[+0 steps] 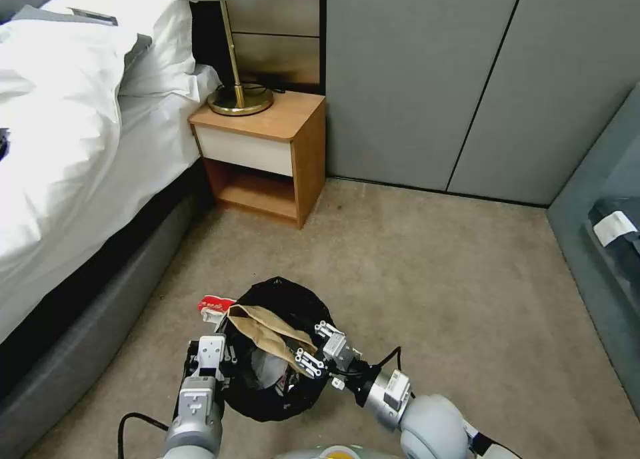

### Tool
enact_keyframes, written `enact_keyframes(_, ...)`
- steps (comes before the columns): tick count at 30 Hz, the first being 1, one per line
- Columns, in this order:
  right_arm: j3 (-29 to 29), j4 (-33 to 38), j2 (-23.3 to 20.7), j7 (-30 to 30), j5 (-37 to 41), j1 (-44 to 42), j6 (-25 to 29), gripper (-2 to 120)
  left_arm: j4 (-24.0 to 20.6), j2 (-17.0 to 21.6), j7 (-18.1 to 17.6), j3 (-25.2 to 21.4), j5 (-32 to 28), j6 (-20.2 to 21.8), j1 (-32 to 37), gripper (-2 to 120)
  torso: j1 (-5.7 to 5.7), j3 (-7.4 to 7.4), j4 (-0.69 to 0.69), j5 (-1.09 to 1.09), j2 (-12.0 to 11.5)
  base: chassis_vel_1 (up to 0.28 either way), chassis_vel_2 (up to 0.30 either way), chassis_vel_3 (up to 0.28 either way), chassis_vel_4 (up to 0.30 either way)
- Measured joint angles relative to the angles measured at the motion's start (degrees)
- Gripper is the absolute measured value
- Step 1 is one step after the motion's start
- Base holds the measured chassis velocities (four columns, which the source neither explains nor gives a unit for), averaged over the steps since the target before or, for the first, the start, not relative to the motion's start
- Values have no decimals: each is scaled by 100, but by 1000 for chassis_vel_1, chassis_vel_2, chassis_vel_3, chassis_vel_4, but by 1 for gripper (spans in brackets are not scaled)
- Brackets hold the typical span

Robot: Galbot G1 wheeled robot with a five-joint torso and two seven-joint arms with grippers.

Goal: Pick up the trash bin, then pick up the garbage from the floor and place it into the trash bin.

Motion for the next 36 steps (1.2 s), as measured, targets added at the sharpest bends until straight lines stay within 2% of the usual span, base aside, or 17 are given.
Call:
enact_keyframes(1,0,0,0,0,0,0,0,60,0,0,0,0,0,0,0,1,0,0,0,0,0,0,0,0,0)
enact_keyframes(4,10,76,-137,6,-1,-40,-5,75,-20,4,1,-7,0,0,-1,1,0,0,0,0,0,0,0,0,0)
enact_keyframes(5,10,76,-137,6,-1,-40,-5,75,-20,4,1,-7,0,0,-1,1,0,0,0,0,0,0,0,0,0)
enact_keyframes(8,43,173,-247,9,0,-68,-13,88,-23,-1,2,-1,10,1,-1,1,0,0,0,0,0,0,0,0,0)
enact_keyframes(9,43,173,-247,9,0,-68,-13,88,-23,-1,2,-1,10,1,-1,1,0,0,0,0,0,0,0,0,0)
enact_keyframes(10,56,218,-297,9,0,-86,-23,95,-24,-2,2,-1,16,2,-6,1,0,0,0,0,0,0,0,0,0)
enact_keyframes(12,71,261,-371,7,1,-117,-30,99,-25,-2,2,0,19,7,-12,1,0,0,0,0,0,0,0,0,0)
enact_keyframes(17,66,285,-498,55,5,-149,-99,100,-53,7,2,4,32,15,-13,1,0,0,0,0,0,0,0,0,0)
enact_keyframes(20,-67,455,-569,570,330,-89,-575,100,-169,12,3,100,98,8,47,1,0,0,-1,-1,0,0,0,0,0)
enact_keyframes(21,-67,455,-569,570,330,-89,-575,100,-169,12,3,100,98,8,47,1,0,0,-1,-1,0,0,0,0,0)
enact_keyframes(24,-276,642,-553,1258,772,97,-1241,100,-296,13,10,208,192,-10,105,1,0,0,0,-1,0,0,0,0,0)
enact_keyframes(25,-276,642,-553,1258,772,97,-1241,100,-296,13,10,208,192,-10,105,1,0,0,0,-1,0,0,0,0,0)
enact_keyframes(28,-403,779,-491,1763,1129,360,-1769,100,-345,25,14,228,224,-33,137,1,0,0,0,-1,0,0,0,0,0)
enact_keyframes(36,-243,880,-436,1786,1046,431,-1693,100,-255,39,18,165,164,-44,80,1,0,0,0,-1,0,0,0,0,0)
